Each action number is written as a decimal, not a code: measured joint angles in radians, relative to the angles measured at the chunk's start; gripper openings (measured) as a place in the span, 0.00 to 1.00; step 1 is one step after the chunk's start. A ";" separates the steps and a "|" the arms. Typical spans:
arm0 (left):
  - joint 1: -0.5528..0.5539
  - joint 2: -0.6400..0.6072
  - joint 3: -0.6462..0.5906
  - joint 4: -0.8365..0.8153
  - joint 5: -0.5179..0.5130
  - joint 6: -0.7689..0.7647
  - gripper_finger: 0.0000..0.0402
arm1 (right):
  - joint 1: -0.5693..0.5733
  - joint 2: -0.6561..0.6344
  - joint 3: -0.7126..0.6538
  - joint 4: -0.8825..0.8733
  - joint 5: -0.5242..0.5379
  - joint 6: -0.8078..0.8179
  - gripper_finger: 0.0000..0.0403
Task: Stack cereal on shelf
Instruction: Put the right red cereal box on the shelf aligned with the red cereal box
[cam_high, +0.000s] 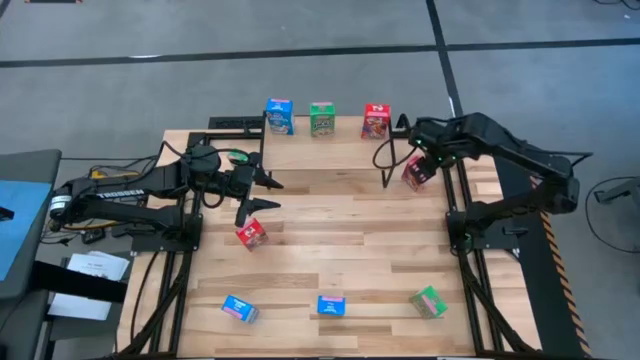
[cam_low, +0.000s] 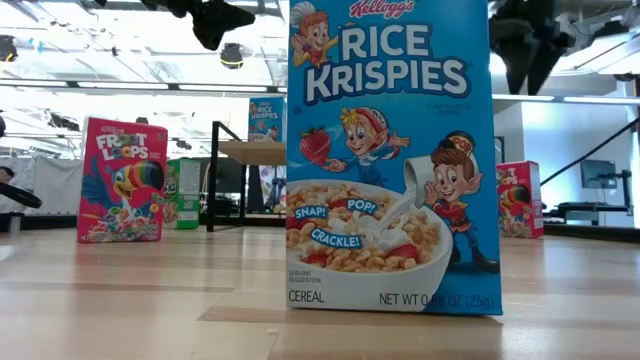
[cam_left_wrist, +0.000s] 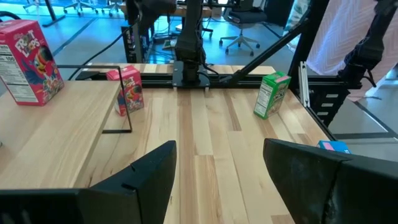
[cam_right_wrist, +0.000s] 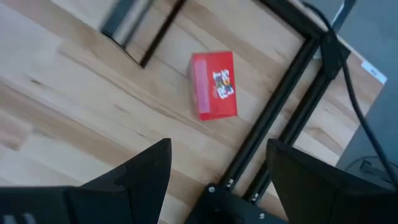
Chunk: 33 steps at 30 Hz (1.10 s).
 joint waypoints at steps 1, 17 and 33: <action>0.000 0.000 0.000 0.000 0.000 0.000 0.58 | -0.009 -0.005 -0.022 0.015 0.000 -0.013 0.71; 0.000 0.000 0.000 0.000 -0.001 -0.008 0.58 | -0.130 -0.011 -0.280 0.230 -0.009 -0.125 0.71; 0.000 0.000 0.000 -0.001 -0.003 0.000 0.58 | -0.140 -0.008 -0.391 0.371 0.021 -0.154 0.71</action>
